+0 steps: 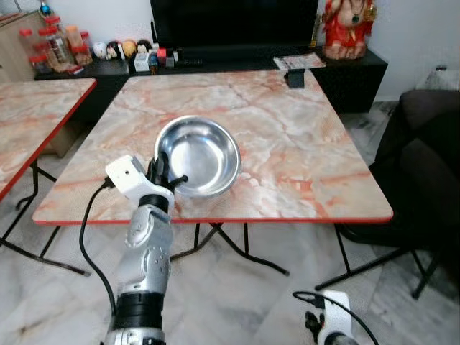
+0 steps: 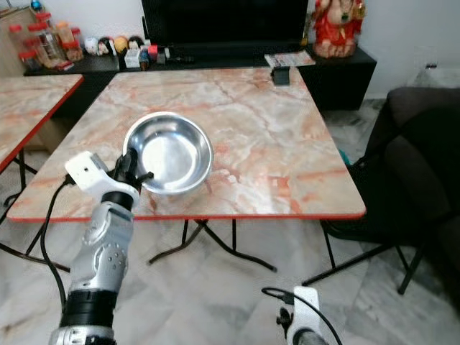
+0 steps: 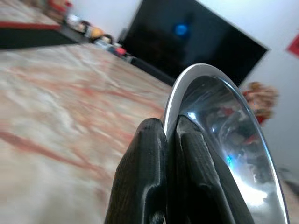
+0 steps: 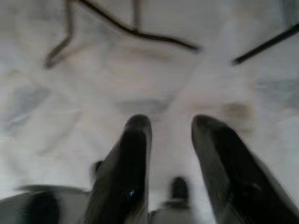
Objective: Setting the table
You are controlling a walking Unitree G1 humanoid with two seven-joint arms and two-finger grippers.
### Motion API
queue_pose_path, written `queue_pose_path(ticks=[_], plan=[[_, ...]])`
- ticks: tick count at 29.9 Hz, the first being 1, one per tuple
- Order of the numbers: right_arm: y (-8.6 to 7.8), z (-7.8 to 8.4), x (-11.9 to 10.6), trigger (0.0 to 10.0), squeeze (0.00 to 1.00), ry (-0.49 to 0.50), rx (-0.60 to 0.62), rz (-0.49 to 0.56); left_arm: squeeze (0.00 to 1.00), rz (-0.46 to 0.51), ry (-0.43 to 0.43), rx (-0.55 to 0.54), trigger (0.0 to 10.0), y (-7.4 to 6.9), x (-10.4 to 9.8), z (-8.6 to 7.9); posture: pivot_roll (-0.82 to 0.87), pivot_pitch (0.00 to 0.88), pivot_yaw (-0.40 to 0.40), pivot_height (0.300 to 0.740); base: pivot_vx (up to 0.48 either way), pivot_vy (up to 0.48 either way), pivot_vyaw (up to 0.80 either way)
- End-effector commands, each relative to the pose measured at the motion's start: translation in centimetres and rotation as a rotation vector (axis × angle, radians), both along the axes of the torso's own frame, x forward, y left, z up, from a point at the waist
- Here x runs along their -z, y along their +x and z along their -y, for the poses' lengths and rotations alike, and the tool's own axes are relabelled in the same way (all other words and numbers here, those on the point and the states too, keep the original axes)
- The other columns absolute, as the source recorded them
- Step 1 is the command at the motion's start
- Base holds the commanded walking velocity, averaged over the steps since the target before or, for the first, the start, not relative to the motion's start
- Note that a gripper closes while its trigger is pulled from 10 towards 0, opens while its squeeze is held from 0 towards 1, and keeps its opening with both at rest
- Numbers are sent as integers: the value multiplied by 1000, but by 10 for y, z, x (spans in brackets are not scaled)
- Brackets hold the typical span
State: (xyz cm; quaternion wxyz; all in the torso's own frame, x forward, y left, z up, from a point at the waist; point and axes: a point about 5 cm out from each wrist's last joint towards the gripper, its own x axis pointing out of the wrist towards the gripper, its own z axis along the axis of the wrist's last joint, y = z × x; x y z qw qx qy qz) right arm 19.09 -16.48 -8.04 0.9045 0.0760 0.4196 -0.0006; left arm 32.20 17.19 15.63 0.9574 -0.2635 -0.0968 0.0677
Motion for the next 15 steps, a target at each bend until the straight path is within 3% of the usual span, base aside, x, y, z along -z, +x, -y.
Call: queue_pose_path(ticks=[1, 11, 15], plan=[[-4, 8, 1, 10000, 0, -16, 17, -11, 0, 23, -11, 47, 10000, 3, -6, 12, -134, 0, 55, 740, 337, 0, 0], [-2, 6, 1, 10000, 0, -14, 12, -6, 0, 20, -2, 74, 10000, 4, -7, 14, -132, 0, 59, 740, 330, 0, 0], [-1, 6, 0, 10000, 0, -12, 13, -3, 0, 1, 11, 145, 10000, 5, -5, 23, -130, 0, 56, 740, 0, 0, 0]])
